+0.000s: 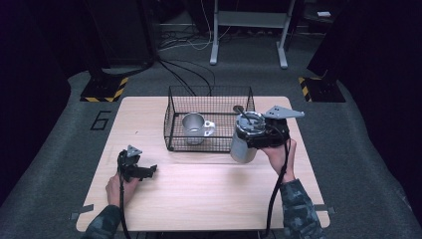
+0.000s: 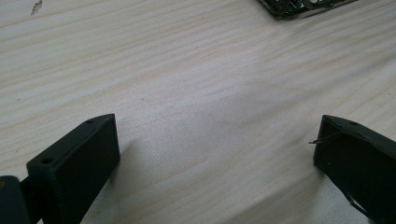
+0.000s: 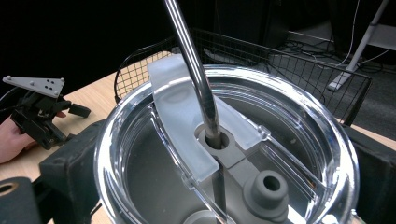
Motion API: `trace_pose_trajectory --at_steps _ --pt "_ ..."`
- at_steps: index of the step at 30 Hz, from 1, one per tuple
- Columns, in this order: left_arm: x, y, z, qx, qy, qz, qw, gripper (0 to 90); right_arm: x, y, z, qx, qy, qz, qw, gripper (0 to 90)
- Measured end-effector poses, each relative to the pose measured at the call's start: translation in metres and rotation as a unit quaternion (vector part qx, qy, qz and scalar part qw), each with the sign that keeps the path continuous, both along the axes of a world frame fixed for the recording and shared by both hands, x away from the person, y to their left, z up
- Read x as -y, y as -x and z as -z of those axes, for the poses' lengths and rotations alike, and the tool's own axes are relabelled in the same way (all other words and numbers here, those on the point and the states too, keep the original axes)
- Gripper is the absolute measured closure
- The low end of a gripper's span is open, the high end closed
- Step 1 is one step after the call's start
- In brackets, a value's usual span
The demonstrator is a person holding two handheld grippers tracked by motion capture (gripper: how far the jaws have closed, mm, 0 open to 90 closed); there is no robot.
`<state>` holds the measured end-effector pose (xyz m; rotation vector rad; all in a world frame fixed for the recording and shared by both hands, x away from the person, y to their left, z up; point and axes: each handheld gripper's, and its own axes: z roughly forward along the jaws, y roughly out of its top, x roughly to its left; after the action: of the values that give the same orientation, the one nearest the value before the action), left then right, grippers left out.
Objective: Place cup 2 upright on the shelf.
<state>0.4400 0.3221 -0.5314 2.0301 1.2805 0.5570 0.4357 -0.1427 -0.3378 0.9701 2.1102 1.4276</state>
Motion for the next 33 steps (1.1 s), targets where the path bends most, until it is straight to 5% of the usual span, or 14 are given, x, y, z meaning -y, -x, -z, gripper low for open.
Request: trace_pose_trajectory --at_steps 33 --pt "0.0 0.0 0.0 0.0 -0.001 0.0 1.0 0.3 -0.015 -0.03 -0.034 0.018 -0.003 -0.001 0.9998 3.8"
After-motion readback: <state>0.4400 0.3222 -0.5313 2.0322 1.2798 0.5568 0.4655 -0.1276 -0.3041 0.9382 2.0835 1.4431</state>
